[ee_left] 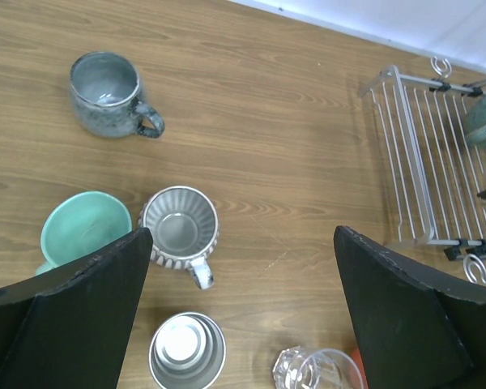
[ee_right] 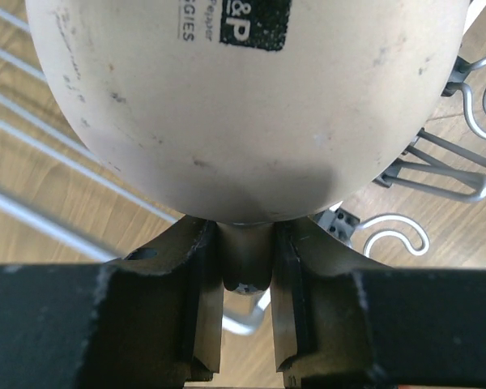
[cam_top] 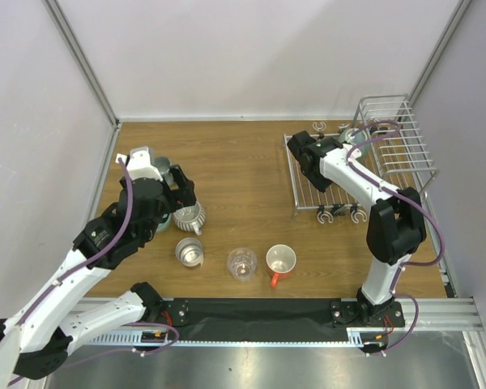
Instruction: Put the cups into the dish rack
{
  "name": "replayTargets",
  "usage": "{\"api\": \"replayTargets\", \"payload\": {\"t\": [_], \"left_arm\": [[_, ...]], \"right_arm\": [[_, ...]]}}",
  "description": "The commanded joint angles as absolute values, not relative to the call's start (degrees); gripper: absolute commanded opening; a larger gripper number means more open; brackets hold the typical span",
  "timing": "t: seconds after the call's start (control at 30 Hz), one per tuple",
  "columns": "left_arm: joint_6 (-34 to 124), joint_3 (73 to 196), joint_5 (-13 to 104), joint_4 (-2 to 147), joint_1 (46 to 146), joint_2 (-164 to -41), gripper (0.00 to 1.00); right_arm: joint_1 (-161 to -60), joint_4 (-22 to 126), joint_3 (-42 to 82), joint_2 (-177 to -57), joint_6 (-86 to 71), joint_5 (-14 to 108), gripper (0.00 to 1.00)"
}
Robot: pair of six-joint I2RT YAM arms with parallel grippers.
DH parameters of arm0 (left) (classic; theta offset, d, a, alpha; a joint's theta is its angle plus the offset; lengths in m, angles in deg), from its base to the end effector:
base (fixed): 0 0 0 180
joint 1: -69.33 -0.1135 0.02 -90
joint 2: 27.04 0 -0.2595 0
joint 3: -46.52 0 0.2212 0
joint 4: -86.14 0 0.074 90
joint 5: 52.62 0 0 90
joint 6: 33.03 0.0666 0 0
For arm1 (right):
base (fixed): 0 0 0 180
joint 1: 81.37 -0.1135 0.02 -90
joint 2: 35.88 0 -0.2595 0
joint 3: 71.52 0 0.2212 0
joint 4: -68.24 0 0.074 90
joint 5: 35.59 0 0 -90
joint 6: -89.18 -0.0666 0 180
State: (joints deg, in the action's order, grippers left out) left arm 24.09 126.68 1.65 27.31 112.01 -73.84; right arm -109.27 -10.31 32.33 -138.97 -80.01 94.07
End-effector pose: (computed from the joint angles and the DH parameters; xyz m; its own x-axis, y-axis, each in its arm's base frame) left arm 0.1313 -0.0682 0.3692 -0.3538 -0.2732 -0.8945 -0.0350 0.9596 -0.2792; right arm 0.3084 0.1152 0.2468 -0.3987 0.6446 -0.6524 0.8033 0.5887 0.0907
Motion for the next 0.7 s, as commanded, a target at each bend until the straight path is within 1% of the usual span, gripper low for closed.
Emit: {"api": "replayTargets", "payload": {"t": [0.0, 0.17, 0.3, 0.47, 0.67], "left_arm": [[22.2, 123.6, -1.2, 28.5, 112.0, -70.3, 1.0], [25.2, 122.6, 0.3, 30.1, 112.0, -67.8, 1.0], [26.4, 122.6, 1.4, 30.4, 112.0, -67.6, 1.0], [29.4, 121.8, 6.2, 31.8, 112.0, -66.7, 1.0], [29.9, 119.8, 9.6, 33.5, 112.0, -63.9, 1.0]], "right_arm": [[-108.4, -8.6, 32.3, -138.7, -83.9, 104.1, 0.0], [-104.2, -7.7, 31.4, -140.2, -84.0, 102.6, 0.0], [-102.7, -3.1, 29.6, -141.1, -80.1, 103.4, 0.0], [-102.2, 2.3, 27.2, -142.4, -77.8, 102.9, 0.0], [-100.8, 2.7, 28.2, -144.7, -76.7, 105.6, 0.0]]}}
